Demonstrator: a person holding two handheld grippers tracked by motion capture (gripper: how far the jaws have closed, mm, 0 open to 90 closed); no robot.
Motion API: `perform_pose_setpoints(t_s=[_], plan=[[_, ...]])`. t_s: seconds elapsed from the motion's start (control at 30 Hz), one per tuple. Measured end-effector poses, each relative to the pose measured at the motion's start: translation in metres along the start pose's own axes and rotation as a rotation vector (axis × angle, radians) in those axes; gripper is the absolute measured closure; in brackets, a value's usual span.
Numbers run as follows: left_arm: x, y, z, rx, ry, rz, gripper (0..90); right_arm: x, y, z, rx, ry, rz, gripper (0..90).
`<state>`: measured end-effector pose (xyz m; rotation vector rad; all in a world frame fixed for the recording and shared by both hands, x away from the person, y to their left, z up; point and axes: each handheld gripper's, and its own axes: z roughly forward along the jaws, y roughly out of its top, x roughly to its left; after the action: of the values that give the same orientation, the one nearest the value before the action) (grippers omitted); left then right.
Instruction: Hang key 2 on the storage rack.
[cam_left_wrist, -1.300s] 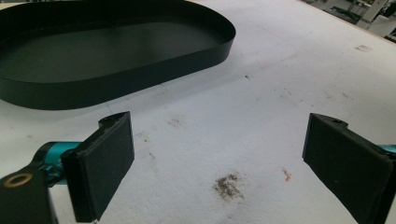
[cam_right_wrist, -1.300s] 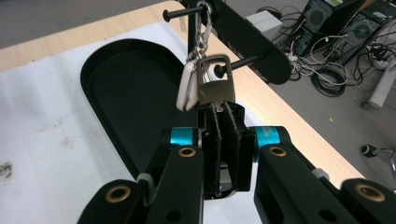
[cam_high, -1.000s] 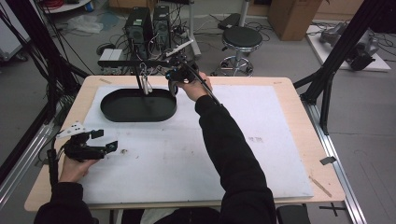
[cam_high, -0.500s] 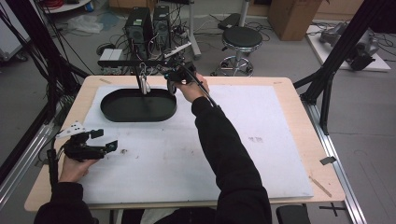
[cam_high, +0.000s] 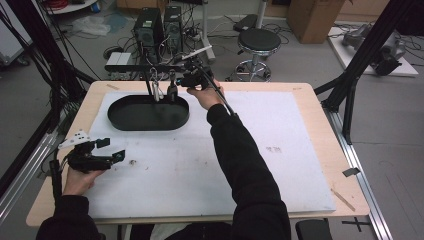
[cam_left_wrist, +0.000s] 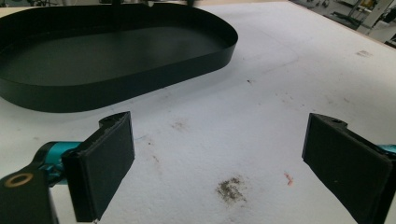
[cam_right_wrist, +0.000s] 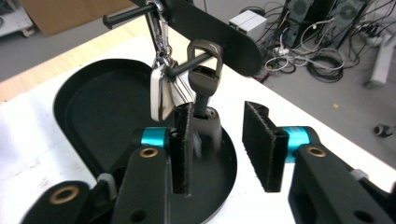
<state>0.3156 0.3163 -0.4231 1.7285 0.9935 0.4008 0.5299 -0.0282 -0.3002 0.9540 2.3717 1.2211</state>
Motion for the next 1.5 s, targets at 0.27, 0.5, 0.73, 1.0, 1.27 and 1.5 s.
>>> perform_pose_setpoints(t_s=[0.27,0.5,0.73,1.0,1.27,1.5], plan=[[0.000,0.000,0.001,0.002,0.000,-0.001,9.7,-0.019,-0.011,-0.021,-0.030,-0.015,0.069,30.7],[0.000,0.000,0.001,0.004,0.003,-0.001,9.7,-0.036,-0.023,-0.036,-0.011,0.040,0.106,9.6],[0.000,0.000,0.001,0.000,0.003,0.000,9.7,-0.038,-0.030,-0.045,0.010,0.018,0.073,2.5],[0.000,0.000,0.001,0.002,0.004,0.001,9.7,-0.046,-0.048,-0.059,0.009,-0.013,0.085,2.5],[0.000,0.000,0.001,0.004,0.009,-0.001,9.7,-0.049,-0.067,-0.077,-0.016,-0.017,0.092,2.5],[-0.001,0.000,0.001,0.009,0.010,0.002,9.7,-0.049,-0.082,-0.095,-0.036,-0.014,0.091,2.5]])
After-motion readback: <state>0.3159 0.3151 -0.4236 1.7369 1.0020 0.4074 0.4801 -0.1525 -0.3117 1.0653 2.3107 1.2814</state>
